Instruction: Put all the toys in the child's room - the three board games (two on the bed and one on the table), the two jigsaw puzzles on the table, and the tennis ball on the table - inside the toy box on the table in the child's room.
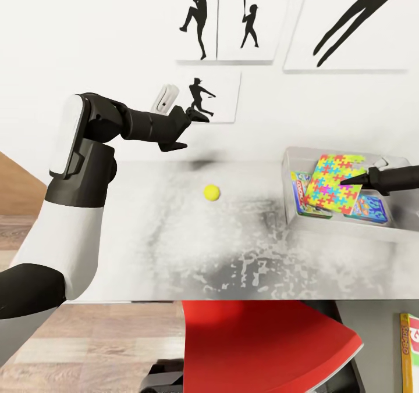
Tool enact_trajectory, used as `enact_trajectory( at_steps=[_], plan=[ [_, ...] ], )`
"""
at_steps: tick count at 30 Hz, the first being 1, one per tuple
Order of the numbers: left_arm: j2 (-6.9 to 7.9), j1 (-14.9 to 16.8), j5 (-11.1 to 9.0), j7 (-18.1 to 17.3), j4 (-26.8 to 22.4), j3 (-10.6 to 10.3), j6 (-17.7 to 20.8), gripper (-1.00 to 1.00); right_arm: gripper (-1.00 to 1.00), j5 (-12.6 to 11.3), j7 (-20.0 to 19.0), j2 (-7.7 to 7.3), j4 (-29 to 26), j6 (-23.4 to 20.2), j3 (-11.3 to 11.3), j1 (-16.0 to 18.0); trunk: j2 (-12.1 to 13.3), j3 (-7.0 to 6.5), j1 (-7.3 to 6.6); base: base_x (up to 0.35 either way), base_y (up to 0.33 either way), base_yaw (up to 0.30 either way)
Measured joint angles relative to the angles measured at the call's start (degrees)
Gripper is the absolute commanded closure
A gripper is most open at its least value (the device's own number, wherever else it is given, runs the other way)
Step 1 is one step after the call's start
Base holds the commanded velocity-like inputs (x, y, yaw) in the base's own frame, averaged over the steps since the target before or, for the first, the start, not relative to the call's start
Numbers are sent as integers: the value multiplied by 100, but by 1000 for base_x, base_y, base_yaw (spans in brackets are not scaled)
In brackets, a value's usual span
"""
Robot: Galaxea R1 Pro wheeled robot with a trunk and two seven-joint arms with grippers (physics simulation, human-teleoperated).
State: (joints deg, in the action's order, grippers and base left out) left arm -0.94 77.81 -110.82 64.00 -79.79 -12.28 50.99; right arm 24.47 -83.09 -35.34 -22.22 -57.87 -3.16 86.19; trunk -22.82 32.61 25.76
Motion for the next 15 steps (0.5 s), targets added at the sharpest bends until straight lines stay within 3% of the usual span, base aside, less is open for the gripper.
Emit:
enact_trajectory(
  at_steps=[4, 7, 9, 15],
  plan=[
    [0, 0, -3, 0, 0, -4, 0, -100, 100, -5, 12, 1, 0, 128, -256, 17, 0, 37, 0, 0, 0, 0],
    [4, 0, -3, 3, 0, -5, 0, -100, 100, -8, 118, 9, -1, 293, -633, 41, 0, 65, 0, 0, 0, 0],
    [7, 0, -4, 1, 0, -6, 2, -100, 100, -6, 431, 16, 1, 398, -921, 95, 0, 83, 0, 0, 0, 0],
    [3, 0, -5, 1, 0, -7, 6, -100, 100, -11, 780, 27, 5, 471, -1125, 156, 0, 140, 0, 0, 0, 0]
  ],
)
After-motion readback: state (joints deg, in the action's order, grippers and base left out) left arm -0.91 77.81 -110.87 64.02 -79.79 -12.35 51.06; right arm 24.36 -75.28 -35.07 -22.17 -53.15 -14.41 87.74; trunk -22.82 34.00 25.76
